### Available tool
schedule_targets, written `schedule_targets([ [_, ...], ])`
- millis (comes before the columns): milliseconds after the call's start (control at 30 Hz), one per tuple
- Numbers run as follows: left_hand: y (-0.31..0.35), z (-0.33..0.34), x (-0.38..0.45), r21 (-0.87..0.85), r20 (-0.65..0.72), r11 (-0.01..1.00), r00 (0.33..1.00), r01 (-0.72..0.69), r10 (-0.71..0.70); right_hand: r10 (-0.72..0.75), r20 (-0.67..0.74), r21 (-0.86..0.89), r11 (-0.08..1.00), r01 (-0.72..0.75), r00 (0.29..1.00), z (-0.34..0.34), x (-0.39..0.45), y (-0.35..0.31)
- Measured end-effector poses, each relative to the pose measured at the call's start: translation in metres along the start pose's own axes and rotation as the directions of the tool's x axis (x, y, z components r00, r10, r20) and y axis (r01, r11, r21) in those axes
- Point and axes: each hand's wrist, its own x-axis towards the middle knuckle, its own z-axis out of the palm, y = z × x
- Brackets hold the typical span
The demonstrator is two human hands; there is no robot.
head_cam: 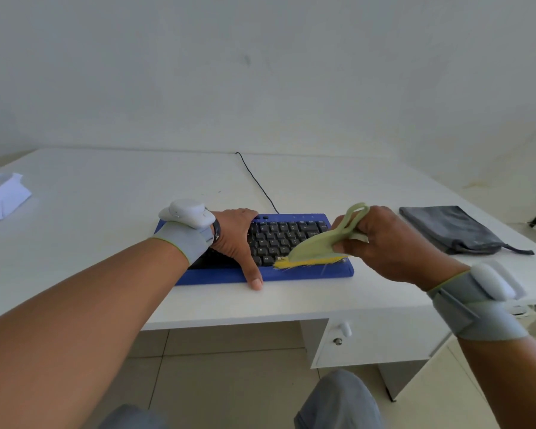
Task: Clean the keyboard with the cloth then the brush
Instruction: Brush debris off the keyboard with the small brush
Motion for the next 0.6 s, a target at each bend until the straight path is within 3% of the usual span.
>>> schedule_targets([
  [200,-0.001,0.000,0.000,-0.025,0.006,1.000,1.000,-0.011,0.011,0.043,-0.037,-0.187,0.981,-0.049,0.998,-0.029,0.000,0.007],
  [367,0.000,-0.001,-0.001,-0.001,-0.002,1.000,1.000,-0.007,0.007,-0.049,-0.130,0.087,0.994,0.061,0.990,-0.017,0.000,-0.018],
  [433,-0.001,0.000,0.000,-0.007,0.000,1.000,1.000,-0.011,0.011,-0.103,-0.099,0.097,0.989,0.113,0.990,0.000,0.001,-0.023],
  [600,-0.003,0.002,0.003,-0.009,-0.005,1.000,1.000,-0.015,0.015,-0.013,-0.047,0.035,0.999,0.015,0.999,0.012,0.001,-0.008],
])
